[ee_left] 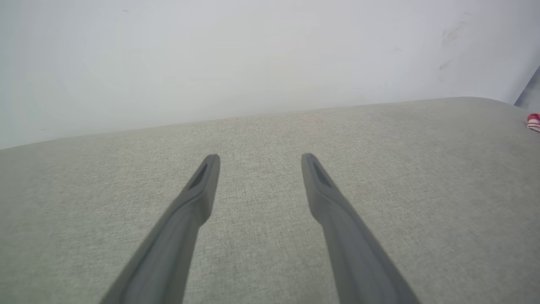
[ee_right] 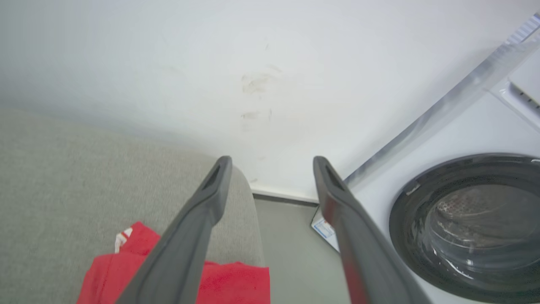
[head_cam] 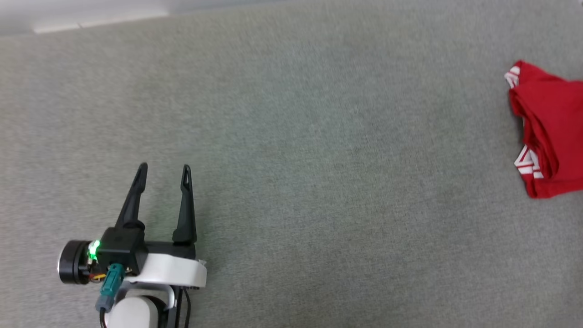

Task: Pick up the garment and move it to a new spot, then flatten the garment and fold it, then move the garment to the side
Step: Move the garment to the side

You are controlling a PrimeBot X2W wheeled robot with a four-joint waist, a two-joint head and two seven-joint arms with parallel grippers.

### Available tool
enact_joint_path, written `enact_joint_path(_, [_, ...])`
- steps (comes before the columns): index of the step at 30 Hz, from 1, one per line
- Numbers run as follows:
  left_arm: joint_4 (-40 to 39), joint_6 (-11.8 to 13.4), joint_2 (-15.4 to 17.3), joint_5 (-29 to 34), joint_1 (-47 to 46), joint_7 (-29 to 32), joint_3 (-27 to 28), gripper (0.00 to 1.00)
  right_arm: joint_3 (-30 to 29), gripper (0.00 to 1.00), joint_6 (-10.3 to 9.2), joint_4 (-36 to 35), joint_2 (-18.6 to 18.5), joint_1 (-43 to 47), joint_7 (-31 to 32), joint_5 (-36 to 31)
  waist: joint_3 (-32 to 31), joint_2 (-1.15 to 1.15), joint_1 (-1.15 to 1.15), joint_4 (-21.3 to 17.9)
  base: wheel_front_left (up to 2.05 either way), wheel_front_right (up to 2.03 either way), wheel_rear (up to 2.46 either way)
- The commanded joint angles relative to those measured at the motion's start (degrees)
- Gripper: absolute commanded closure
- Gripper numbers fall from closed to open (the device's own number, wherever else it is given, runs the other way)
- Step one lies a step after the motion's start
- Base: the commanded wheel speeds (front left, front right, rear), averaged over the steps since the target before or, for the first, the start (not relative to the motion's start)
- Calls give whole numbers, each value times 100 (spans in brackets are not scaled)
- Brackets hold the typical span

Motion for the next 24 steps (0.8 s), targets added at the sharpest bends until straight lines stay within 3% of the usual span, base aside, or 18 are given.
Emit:
enact_joint_path(1, [7,33,-35,-18,93,-12,-1,0,-209,0,-5,-139,147,71,-397,-169,-303,0,0,158,0,0,0])
enact_joint_path(4, [26,68,-57,-38,217,-12,-26,0,-544,0,-4,-446,643,307,-1239,-522,-508,0,0,305,0,0,0])
enact_joint_path(7, [32,106,-86,-72,346,-12,-68,0,-725,0,-4,-863,1071,611,-1591,-683,-686,0,0,457,0,0,0])
enact_joint_path(16, [75,136,-125,-126,623,-12,-133,0,-789,0,-4,-2407,2286,1937,-1672,-535,-1142,0,0,887,0,0,0])
enact_joint_path(24, [180,102,-133,-133,827,-12,-120,0,-722,0,-4,-2675,3041,3053,-1675,-383,-1508,0,0,1087,0,0,0])
